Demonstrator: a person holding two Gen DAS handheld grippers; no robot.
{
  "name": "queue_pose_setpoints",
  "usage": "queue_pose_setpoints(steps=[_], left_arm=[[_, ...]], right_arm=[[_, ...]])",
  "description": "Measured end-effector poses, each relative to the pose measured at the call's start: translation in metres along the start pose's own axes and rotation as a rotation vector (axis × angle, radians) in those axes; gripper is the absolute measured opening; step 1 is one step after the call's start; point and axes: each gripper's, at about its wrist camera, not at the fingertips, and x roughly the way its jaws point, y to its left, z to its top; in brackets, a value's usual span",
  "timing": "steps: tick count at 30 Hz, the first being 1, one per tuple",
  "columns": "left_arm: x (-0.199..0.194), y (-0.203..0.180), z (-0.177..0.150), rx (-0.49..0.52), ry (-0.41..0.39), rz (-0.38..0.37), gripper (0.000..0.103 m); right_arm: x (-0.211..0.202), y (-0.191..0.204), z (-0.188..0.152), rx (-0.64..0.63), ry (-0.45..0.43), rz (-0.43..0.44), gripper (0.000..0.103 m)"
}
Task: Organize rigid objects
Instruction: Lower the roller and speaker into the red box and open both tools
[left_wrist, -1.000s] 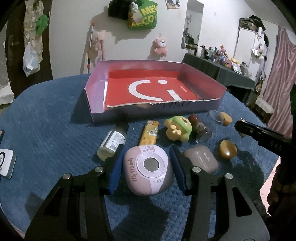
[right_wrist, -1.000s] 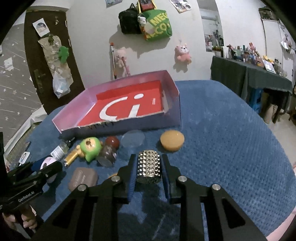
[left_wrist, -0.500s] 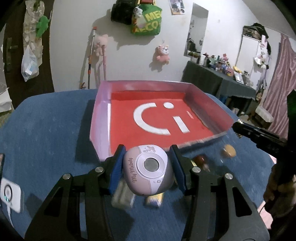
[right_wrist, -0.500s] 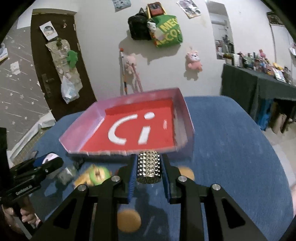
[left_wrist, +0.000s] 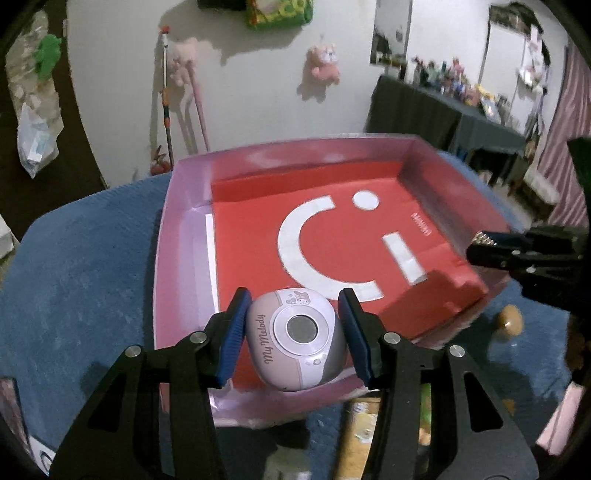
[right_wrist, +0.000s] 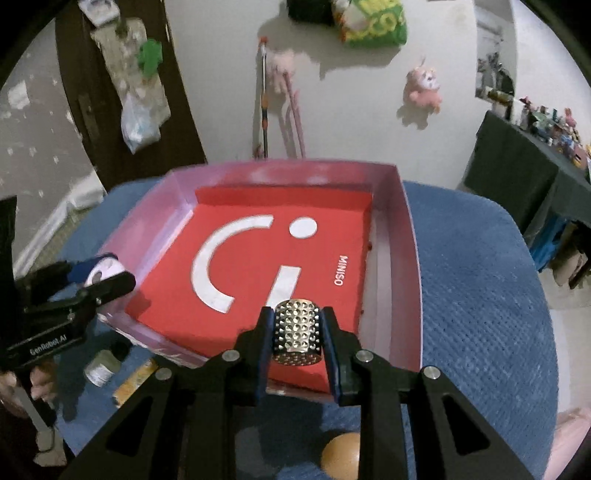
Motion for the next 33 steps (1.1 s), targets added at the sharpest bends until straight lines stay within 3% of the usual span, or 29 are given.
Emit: queue_pose_setpoints(steps=[5, 12, 17, 33], left_arm=[[0.015, -0.003, 0.0, 0.05, 0.079, 0.009, 0.047], [0.027, -0.008, -0.004, 0.1, 0.134, 0.031, 0.047], [0.037, -0.01, -0.008, 0.112, 0.173, 0.034, 0.047], [0.03, -0.006, -0.009, 0.092, 0.166, 0.009, 0.048]], right_arm=[[0.027, 0.001, 0.01, -0.055, 0.131, -0.031, 0.027], [0.053, 0.011, 0.008, -0.171, 0.238, -0.111, 0.027], [0.059, 0.016, 0.002, -0.226, 0.258, -0.162, 0.027], [0.058, 0.019, 0.002, -0.243, 0.269, -0.166, 0.027]])
